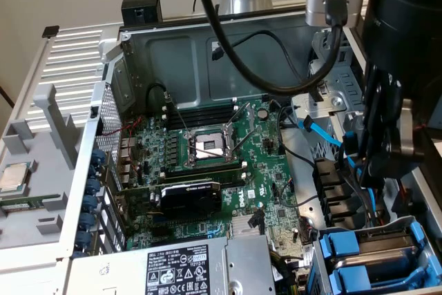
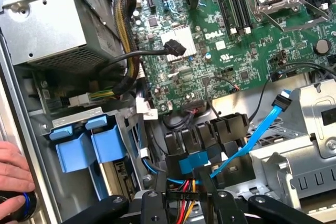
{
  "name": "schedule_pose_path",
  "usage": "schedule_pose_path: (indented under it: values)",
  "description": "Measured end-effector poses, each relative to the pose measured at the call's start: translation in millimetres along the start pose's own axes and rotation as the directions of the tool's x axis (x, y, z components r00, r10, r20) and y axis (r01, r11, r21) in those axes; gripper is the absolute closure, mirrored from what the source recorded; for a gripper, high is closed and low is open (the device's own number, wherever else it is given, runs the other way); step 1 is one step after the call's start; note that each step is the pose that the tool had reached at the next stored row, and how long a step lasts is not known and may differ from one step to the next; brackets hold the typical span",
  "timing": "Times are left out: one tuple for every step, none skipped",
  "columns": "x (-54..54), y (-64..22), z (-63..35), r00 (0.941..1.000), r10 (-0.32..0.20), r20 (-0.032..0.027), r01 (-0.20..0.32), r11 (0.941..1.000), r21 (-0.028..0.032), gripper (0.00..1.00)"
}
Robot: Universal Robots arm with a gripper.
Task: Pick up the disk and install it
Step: 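Insert the first disk wire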
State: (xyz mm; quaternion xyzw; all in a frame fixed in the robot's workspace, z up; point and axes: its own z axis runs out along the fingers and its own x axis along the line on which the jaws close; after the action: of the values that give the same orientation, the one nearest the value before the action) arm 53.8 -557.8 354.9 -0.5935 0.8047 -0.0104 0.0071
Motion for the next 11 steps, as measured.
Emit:
schedule_pose_path:
  values:
    - [0.0,0.1,-0.9,1.0000,0.002,-0.0028,-0.002,1.0000,0.0013,0.65]
    - [0.0,0.2,-2.0,1.0000,0.004,-0.0060,-0.004,1.0000,0.0028,0.65]
    - [0.1,0.2,-3.2,0.9999,0.006,-0.0097,-0.006,1.0000,0.0043,0.65]
    - [0.1,0.2,-4.1,0.9999,0.008,-0.0131,-0.008,1.0000,0.0058,0.65]
    - [0.1,0.2,-5.2,0.9998,0.011,-0.0167,-0.010,0.9999,0.0076,0.65]
    - [0.1,0.2,-6.0,0.9997,0.013,-0.0197,-0.013,0.9999,0.0096,0.65]
    - [0.1,0.2,-6.8,0.9996,0.015,-0.0227,-0.014,0.9998,0.0116,0.65]
    - [0.1,0.2,-7.4,0.9995,0.017,-0.0259,-0.016,0.9998,0.0139,0.65]
    - [0.2,0.2,-8.0,0.9994,0.018,-0.0281,-0.018,0.9997,0.0163,0.65]
    - [0.2,0.1,-8.5,0.9994,0.020,-0.0299,-0.019,0.9996,0.0186,0.65]
    - [0.2,0.1,-8.7,0.9993,0.022,-0.0311,-0.021,0.9996,0.0211,0.65]
